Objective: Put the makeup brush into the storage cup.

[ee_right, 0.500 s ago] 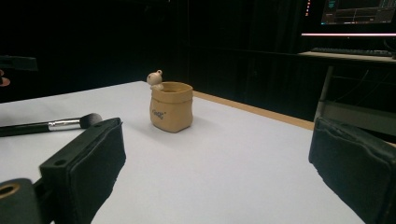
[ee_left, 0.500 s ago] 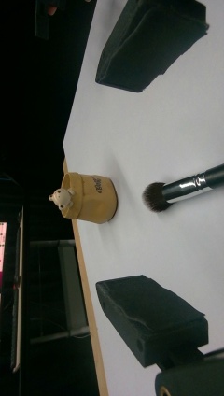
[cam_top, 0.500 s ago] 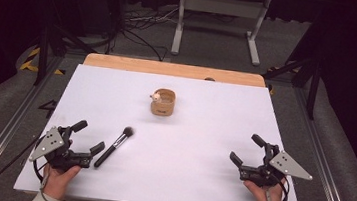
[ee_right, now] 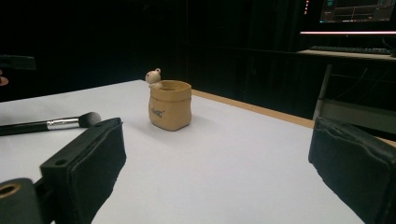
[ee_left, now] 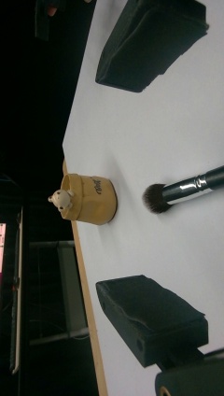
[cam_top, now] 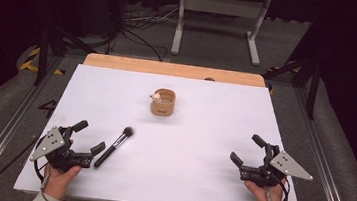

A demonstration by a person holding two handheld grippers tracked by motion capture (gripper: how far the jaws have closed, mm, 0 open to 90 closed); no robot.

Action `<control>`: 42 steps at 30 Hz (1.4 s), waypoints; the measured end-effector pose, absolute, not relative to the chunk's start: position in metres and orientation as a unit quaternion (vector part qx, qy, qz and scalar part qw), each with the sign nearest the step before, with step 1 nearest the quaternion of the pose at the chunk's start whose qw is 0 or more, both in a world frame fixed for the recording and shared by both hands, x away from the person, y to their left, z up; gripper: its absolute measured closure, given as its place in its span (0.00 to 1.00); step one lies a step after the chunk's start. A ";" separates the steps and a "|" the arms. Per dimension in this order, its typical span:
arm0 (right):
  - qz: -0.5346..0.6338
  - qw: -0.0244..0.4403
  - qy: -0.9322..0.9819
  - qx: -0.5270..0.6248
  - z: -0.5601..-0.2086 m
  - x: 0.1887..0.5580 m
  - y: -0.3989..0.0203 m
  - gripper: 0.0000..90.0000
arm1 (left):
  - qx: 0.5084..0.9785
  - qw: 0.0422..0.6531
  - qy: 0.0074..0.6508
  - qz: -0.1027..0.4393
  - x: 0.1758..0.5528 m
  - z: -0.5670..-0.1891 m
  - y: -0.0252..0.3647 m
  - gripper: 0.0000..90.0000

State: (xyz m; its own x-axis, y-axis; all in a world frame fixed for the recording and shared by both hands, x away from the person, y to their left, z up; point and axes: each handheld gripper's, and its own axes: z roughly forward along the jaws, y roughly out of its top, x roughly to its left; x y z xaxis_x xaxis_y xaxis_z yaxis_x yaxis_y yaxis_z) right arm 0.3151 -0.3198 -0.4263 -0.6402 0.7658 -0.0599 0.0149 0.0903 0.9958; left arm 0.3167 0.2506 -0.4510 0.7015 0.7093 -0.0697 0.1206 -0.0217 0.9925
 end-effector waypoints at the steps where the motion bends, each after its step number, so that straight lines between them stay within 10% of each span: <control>1: 0.609 0.307 0.671 0.291 -0.427 0.315 -0.320 0.05 | 0.675 0.628 0.307 0.235 0.317 -0.451 0.251 0.05; 42: 0.607 0.298 0.681 0.281 -0.429 0.314 -0.315 0.06 | 0.701 0.619 0.283 0.212 0.341 -0.427 0.226 0.03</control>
State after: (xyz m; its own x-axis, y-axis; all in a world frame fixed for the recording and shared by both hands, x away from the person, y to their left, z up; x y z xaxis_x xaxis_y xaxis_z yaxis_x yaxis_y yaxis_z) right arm 0.3145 -0.3153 -0.4288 -0.6641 0.7448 -0.0648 0.0219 0.1060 0.9941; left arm 0.3408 0.2264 -0.4270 0.7500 0.6592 -0.0544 0.1350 -0.0722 0.9882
